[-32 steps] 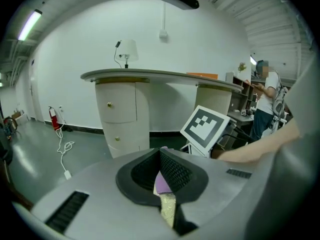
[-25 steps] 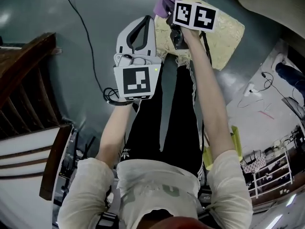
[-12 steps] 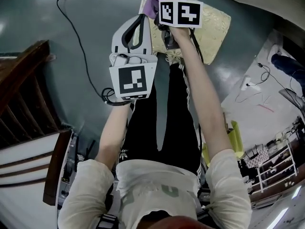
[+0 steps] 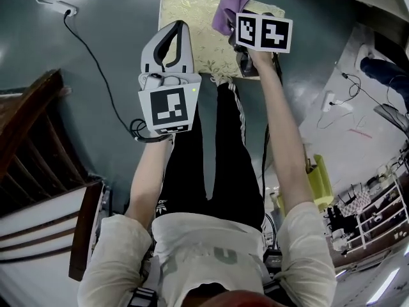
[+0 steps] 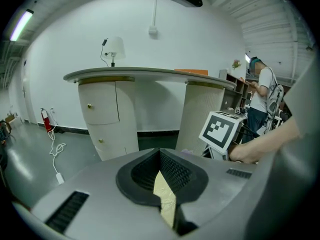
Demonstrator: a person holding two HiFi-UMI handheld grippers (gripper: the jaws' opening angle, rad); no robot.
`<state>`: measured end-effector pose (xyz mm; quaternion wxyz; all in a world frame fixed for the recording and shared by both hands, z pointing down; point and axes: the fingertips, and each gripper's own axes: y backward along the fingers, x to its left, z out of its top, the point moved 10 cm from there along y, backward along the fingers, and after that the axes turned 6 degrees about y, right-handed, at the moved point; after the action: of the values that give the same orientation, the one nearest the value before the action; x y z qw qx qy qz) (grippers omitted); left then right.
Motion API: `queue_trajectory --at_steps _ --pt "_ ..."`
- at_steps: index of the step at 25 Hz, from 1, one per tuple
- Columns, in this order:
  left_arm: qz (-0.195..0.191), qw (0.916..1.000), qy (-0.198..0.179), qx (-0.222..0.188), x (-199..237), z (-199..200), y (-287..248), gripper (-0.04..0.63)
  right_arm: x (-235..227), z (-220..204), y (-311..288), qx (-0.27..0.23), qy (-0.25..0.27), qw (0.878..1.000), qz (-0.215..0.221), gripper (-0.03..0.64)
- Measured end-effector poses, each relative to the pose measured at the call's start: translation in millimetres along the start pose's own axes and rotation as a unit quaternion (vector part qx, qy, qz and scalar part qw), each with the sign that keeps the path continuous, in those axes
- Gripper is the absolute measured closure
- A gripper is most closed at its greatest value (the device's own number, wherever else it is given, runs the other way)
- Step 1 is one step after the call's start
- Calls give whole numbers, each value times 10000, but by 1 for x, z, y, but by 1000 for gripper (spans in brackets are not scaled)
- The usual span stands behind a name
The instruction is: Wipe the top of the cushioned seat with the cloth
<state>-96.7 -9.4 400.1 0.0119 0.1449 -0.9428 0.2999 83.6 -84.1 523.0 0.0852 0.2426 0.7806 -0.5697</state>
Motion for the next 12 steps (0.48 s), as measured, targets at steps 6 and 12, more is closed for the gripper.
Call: queue_trajectory --at_steps 6,12 --pt "-162 9997 -169 -21 -22 10 -16 603 -58 -22 39 44 52 9990 -447 526" --pt "-310 9992 -257 -10 -41 15 -28 603 -96 -33 65 94 226 9964 -811 527"
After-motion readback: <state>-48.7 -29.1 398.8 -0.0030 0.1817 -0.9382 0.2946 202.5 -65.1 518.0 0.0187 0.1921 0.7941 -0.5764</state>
